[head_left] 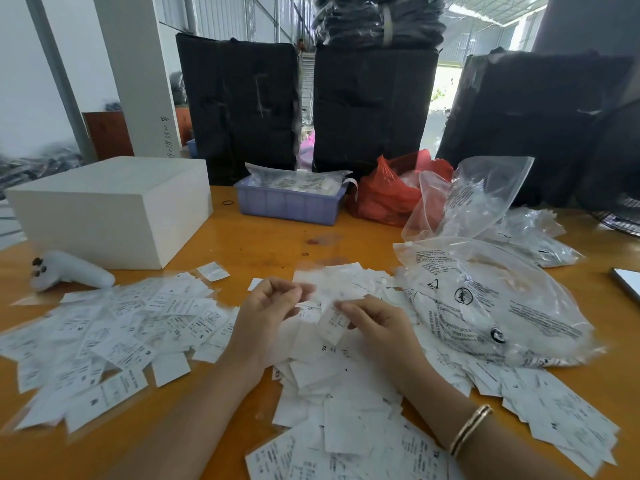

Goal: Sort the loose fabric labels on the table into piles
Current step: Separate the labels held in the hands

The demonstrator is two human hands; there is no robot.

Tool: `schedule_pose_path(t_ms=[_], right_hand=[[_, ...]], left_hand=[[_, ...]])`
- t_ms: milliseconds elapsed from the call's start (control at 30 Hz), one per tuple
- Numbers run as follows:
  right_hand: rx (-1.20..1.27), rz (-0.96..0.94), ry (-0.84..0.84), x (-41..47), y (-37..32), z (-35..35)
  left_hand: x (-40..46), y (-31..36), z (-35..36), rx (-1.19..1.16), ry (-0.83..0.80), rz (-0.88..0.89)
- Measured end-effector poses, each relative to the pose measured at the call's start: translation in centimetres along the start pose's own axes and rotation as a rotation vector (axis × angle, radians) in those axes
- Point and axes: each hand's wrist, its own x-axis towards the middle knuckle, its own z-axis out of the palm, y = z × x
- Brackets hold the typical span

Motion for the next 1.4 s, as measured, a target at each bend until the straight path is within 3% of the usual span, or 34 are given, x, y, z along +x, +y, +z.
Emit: schedule_pose_path(t_ms=[167, 267, 467, 667, 900, 1167, 1400], right_hand=[[0.080, 0.072, 0.123, 0.0, 0.4, -0.5], [0.187, 0.049, 0.111, -0.1, 0.2, -0.4], [0.124, -0.011, 0.178, -0.1, 0.3, -0.7], [0.096, 0.010, 0.086, -0.1, 0.2, -0.3], [0.168, 0.014, 0.068, -0.1, 0.2, -0.4], [-0.166, -0.137, 0.038, -0.5, 0.4, 0.0], [-0.293, -0.241, 0.134, -0.8, 0.4, 0.2]], left_hand=[[0.1, 0.0, -0.4, -0.075, 0.083, 0.020], [0.1, -0.1, -0.2, -0.017, 0.094, 0.046], [0.1, -0.5, 0.0, 0.191, 0.091, 0.062], [0.0, -0.5, 0.4, 0.180, 0.010, 0.050], [0.1, -0.5, 0.4, 0.261, 0.028, 0.074], [0.1, -0.8, 0.2, 0.401, -0.013, 0.201], [0.1, -1.0, 0.1, 0.442, -0.042, 0.271]])
